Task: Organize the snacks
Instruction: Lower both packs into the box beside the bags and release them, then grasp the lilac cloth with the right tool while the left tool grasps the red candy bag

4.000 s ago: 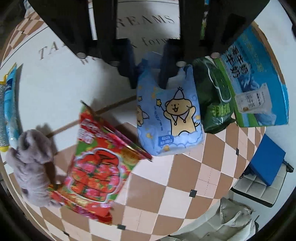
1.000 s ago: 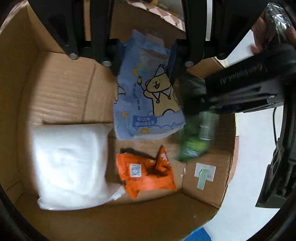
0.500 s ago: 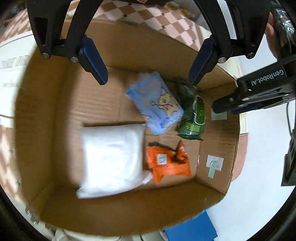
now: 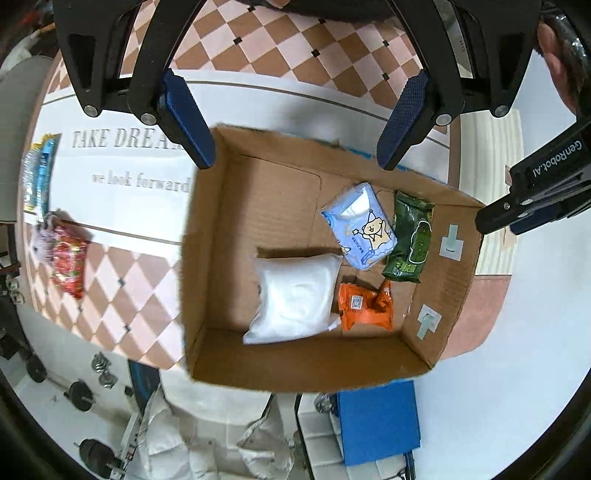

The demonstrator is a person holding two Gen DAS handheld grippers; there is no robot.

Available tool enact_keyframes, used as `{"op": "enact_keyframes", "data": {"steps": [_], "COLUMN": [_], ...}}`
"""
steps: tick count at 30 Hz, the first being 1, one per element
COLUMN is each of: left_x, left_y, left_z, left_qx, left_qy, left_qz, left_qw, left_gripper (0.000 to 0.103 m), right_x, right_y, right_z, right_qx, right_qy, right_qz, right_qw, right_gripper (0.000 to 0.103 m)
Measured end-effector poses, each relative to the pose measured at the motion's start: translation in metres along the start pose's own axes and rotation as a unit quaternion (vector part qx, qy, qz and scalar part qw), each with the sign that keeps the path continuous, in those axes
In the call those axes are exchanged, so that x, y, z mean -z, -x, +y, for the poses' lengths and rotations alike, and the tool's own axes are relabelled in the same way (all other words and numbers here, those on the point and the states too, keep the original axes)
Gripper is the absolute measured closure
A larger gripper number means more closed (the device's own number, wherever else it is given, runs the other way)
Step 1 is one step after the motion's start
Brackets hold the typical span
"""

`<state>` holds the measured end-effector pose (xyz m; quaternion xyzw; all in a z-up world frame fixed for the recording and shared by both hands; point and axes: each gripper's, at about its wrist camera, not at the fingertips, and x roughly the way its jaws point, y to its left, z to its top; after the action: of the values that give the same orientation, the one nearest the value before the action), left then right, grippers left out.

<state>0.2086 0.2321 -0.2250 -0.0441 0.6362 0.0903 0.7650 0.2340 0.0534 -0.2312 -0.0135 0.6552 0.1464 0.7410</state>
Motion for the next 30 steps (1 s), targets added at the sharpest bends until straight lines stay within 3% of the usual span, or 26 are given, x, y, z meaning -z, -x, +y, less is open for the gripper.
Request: {"op": "enact_keyframes", "data": {"steps": [1,2,12,18,21,25,30], "left_x": [0.003,0.005,0.020,0.012,0.000,-0.022,-0.058], "left_y": [0.005,0.010,0.039,0.057,0.060,0.056,0.024], "left_z": [0.000,0.000,-0.002,-0.035,-0.074,-0.144,-0.262], "left_qx": [-0.002,-0.005,-0.009,0.002,0.006,0.034,0.057], "left_qy": [0.003,0.004,0.015,-0.008,-0.040,-0.084,-0.158], "left_qz": [-0.009,-0.017,-0.046,-0.058,-0.060,-0.052,-0.015], "left_qw": [1.0000,0.9998,0.9988,0.9983,0.9974,0.9945,0.9857], "left_gripper": [0.009,0.008,0.008,0.008,0.008,0.008,0.008], "right_x": [0.003,0.005,0.024,0.029,0.033,0.036,0.032], "right_y": [0.007,0.009,0.045,0.060,0.067,0.073,0.067], "right_z": [-0.002,-0.001,-0.010,-0.034,-0.075,-0.155,-0.285], "right_qx": [0.000,-0.002,-0.009,-0.032,-0.038,-0.013,0.004], "right_qy": [-0.003,-0.006,-0.019,-0.033,-0.070,-0.139,-0.249], "right_qz": [-0.008,-0.012,-0.049,-0.052,-0.054,-0.059,-0.056], "right_qw": [1.000,1.000,0.999,0.998,0.995,0.988,0.967], "right_gripper": [0.005,0.000,0.000,0.000,0.000,0.000,0.000]}}
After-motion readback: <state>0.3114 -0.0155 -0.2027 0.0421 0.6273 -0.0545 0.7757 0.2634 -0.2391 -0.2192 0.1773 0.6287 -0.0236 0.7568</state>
